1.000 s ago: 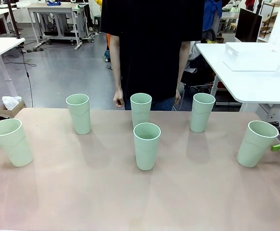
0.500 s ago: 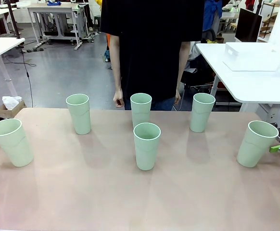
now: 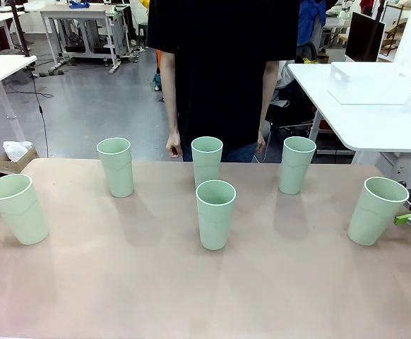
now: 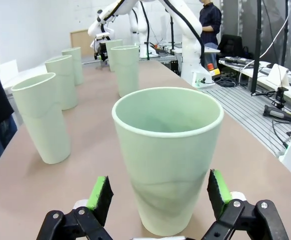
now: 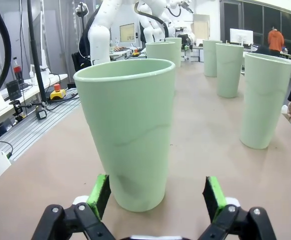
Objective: Stack the cups and store them in the basket.
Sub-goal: Pick up two Reusable plastic cups , one in each hand.
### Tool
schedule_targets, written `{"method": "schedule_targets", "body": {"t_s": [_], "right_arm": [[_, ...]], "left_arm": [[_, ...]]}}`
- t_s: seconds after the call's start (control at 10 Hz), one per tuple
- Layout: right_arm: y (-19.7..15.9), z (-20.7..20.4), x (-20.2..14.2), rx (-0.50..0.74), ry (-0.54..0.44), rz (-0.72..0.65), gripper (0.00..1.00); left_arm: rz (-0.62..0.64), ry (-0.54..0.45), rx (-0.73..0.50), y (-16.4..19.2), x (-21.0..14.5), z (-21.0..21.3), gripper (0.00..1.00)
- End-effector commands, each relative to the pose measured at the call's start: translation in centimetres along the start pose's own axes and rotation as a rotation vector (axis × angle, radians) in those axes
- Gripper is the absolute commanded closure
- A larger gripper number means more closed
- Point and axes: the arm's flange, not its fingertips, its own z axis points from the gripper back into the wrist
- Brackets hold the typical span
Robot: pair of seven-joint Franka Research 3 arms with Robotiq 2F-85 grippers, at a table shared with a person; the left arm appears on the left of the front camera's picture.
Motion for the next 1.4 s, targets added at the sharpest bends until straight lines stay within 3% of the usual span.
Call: {"method": "schedule_targets", "body": {"t_s": [0.0, 1.3], "right_arm": [[-0.1, -1.3, -0.2, -0.031, -0.014, 0.011, 0.0], [-0.4, -3.5, -0.1, 0.016, -0.078, -0.012, 0.0]], "left_arm": [[-0.034, -0.016, -0.005, -0.5, -0.3, -0.1, 0.0], [-0.045, -0.061, -0.078, -0.7, -1.3, -2.1, 0.0]]}}
